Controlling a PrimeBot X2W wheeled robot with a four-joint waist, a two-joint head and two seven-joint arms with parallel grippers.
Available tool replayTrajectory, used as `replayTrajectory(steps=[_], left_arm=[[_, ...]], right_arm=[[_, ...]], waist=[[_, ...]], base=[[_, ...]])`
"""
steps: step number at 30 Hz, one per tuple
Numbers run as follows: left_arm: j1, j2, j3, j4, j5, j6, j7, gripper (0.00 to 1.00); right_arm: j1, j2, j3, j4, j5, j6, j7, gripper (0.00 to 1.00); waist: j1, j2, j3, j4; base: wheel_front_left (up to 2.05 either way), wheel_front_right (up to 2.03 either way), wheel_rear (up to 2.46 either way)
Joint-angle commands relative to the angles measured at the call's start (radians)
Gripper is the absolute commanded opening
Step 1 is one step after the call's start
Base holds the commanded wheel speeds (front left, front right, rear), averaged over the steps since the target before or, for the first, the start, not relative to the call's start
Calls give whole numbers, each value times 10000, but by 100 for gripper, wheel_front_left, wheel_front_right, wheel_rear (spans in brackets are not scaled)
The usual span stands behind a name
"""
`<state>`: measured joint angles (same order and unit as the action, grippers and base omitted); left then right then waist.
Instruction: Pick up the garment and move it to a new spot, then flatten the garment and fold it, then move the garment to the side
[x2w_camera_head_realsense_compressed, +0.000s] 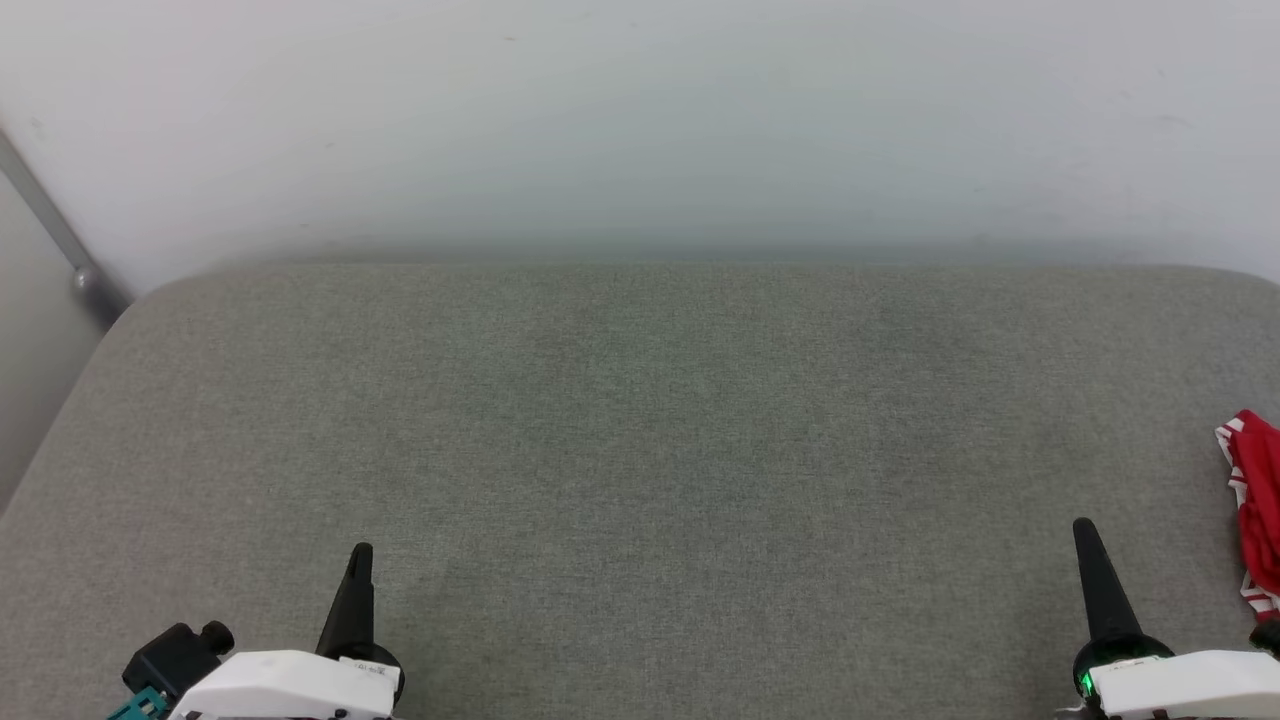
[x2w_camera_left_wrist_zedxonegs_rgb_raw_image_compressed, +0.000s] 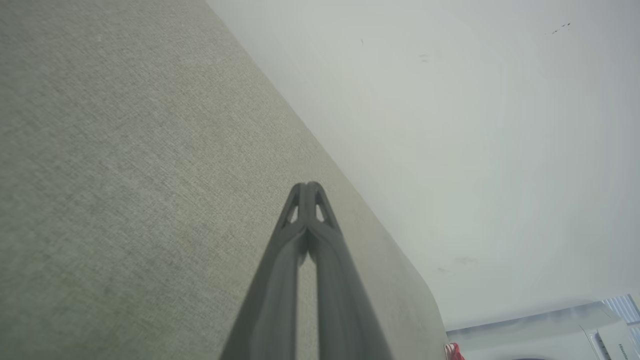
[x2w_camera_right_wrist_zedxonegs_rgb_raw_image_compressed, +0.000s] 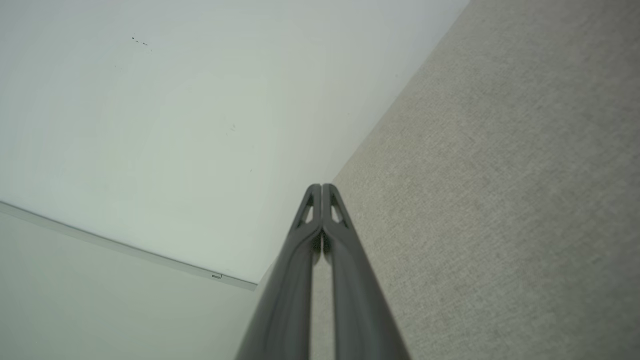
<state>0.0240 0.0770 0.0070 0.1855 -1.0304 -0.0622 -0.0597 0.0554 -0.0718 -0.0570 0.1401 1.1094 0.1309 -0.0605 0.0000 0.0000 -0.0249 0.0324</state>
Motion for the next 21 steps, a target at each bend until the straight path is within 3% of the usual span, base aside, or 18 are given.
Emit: replayTrajectory(steps=[1,21], left_arm=[[-270,22,50,-66,-270,-72,54,0],[-672,10,297,179,-2438,-306,577,0]], right_arm=[[-290,-92,-31,-8,259,0,51,0],[-816,-81,-105,381,2138,-1,586,0]], waist=[[0,0,5,-6],[0,0,90,-104]], base=[[0,0,0],[0,0,0]])
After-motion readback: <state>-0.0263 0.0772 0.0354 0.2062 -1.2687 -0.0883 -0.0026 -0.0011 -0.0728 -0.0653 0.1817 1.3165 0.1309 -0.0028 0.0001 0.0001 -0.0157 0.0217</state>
